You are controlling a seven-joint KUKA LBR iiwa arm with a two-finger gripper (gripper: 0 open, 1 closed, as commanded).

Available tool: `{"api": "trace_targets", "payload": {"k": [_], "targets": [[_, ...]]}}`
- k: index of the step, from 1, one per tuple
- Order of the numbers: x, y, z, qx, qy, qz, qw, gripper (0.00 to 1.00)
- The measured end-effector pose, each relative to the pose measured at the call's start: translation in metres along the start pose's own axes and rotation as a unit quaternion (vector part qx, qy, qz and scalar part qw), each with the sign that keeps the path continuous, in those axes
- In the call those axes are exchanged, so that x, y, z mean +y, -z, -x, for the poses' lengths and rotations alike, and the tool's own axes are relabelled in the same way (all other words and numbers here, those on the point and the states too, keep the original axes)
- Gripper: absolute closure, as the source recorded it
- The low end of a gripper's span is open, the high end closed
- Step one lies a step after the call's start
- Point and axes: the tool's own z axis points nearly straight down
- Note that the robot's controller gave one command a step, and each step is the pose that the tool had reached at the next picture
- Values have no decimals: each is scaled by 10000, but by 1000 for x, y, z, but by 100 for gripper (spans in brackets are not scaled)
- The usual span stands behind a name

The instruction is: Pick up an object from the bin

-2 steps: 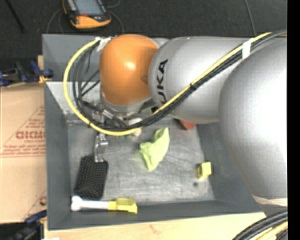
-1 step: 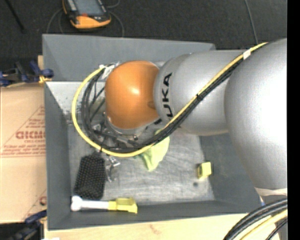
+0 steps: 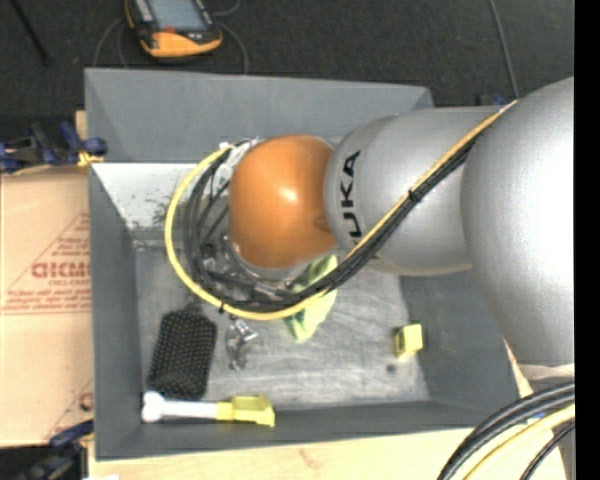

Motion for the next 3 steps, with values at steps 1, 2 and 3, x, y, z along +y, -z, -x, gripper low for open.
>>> {"api": "trace_targets", "payload": {"k": [1, 2, 3], "targets": [[7, -26, -9, -3, -962, -1, 9954, 0], [23, -47, -15, -62, -579, -24, 9983, 0], [10, -53, 29, -62, 2087, -62, 9779, 100]]}}
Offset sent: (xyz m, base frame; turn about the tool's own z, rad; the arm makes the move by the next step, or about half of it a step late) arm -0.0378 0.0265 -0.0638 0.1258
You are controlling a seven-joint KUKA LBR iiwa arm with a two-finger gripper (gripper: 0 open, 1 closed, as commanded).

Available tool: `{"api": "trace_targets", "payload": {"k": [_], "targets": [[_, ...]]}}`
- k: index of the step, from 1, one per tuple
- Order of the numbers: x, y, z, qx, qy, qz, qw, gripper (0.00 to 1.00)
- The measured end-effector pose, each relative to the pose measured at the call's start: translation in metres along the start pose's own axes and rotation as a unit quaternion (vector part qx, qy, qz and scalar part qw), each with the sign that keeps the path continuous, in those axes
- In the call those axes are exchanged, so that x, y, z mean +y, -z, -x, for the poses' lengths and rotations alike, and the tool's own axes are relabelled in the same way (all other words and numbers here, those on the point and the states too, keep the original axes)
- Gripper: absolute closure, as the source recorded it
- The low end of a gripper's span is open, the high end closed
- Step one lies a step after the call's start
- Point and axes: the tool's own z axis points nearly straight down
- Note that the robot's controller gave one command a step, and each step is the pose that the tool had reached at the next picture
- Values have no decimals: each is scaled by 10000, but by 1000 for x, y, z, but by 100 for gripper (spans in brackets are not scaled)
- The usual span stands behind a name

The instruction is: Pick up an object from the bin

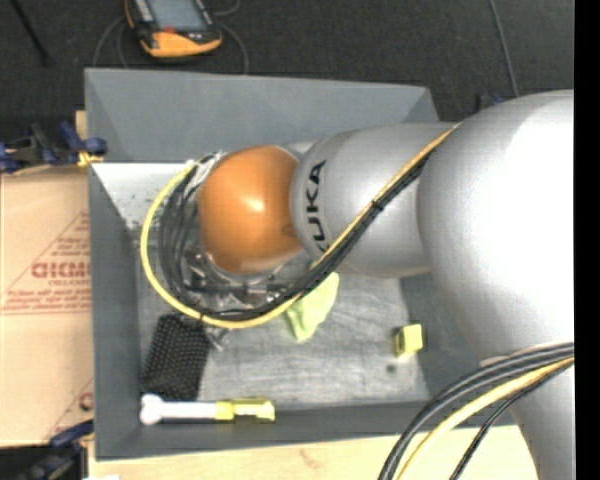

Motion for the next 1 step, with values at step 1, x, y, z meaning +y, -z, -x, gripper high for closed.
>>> {"api": "trace_targets", "payload": {"k": [1], "targets": [[0, 0, 0, 0, -9, 2, 10000, 100]]}}
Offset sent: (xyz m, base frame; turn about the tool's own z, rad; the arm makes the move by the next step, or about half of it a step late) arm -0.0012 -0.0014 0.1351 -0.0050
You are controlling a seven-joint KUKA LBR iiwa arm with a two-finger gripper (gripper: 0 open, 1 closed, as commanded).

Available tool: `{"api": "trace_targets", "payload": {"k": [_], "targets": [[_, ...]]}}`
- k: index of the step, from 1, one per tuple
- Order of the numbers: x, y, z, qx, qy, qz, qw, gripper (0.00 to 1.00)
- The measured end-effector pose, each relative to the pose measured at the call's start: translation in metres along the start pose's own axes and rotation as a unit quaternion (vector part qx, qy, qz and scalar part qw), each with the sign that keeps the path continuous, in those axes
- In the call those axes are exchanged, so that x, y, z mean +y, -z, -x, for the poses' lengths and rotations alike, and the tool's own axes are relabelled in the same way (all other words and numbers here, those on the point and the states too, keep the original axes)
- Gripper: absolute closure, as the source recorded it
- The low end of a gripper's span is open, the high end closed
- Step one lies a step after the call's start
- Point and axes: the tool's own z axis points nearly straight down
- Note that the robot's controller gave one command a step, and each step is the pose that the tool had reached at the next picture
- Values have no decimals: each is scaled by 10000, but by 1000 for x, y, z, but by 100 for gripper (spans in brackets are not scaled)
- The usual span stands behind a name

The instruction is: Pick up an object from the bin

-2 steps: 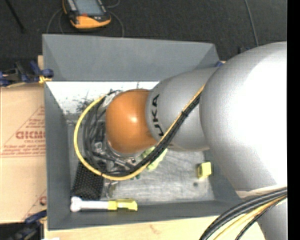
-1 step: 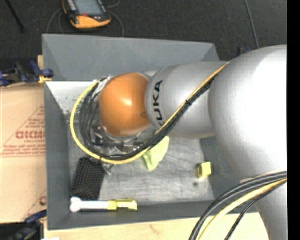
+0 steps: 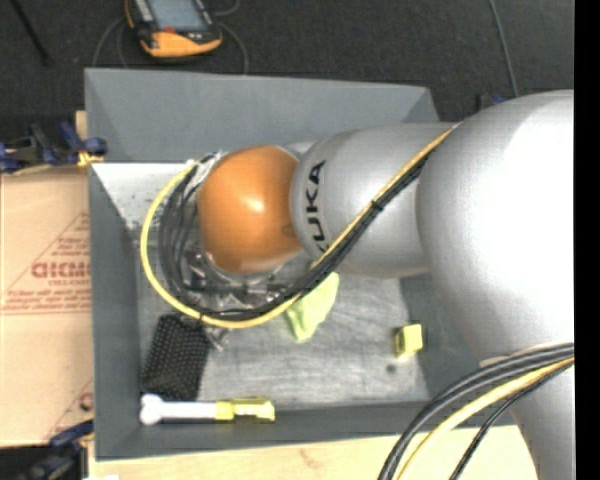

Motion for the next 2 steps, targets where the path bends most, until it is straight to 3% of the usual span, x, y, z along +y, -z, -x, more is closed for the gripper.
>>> {"api": "trace_targets", "payload": {"k": [1, 2], "targets": [[-4, 137, 1, 30, 7, 66, 10000, 100], [-3, 136, 1, 44, 2, 80, 10000, 0]]}}
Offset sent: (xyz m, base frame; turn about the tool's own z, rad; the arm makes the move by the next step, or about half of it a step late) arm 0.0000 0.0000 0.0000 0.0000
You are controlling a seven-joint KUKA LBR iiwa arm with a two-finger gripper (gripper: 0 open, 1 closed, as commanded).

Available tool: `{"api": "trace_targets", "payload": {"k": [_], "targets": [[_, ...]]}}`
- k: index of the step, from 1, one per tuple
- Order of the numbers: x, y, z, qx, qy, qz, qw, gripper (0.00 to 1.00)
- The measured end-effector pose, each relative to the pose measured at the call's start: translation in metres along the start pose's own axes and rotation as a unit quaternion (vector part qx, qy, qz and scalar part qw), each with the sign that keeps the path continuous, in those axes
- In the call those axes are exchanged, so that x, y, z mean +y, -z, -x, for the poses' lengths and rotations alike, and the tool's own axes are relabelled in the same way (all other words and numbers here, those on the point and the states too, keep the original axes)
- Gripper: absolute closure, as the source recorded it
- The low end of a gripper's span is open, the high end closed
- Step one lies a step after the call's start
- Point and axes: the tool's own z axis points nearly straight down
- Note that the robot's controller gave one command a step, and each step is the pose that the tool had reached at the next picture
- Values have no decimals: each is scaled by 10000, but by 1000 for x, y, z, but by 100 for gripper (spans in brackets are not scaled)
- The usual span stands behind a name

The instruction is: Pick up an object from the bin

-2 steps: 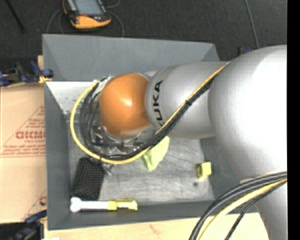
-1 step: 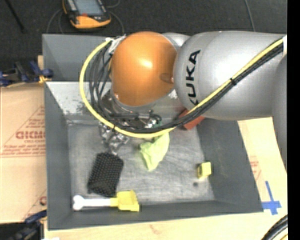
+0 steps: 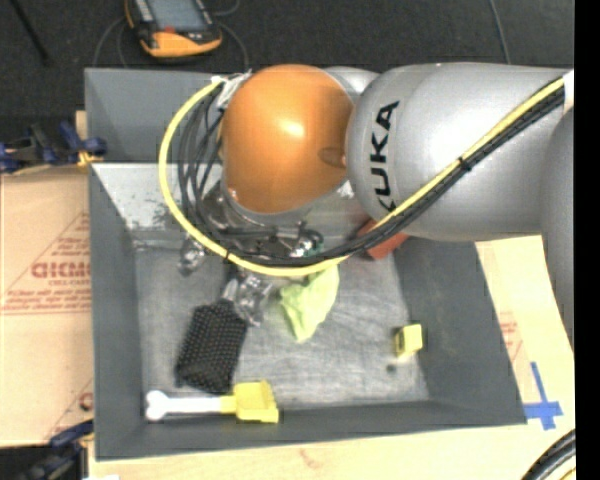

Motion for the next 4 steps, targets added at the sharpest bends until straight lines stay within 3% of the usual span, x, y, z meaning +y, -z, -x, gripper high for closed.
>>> {"api": "trace_targets", "payload": {"k": [1, 2, 3, 4], "targets": [[0, 0, 0, 2, -1, 0, 10000, 0], [15, -31, -12, -20, 463, -18, 9989, 0], [35, -137, -44, -112, 1577, -80, 9874, 100], [35, -137, -44, -111, 1572, -79, 9875, 100]]}}
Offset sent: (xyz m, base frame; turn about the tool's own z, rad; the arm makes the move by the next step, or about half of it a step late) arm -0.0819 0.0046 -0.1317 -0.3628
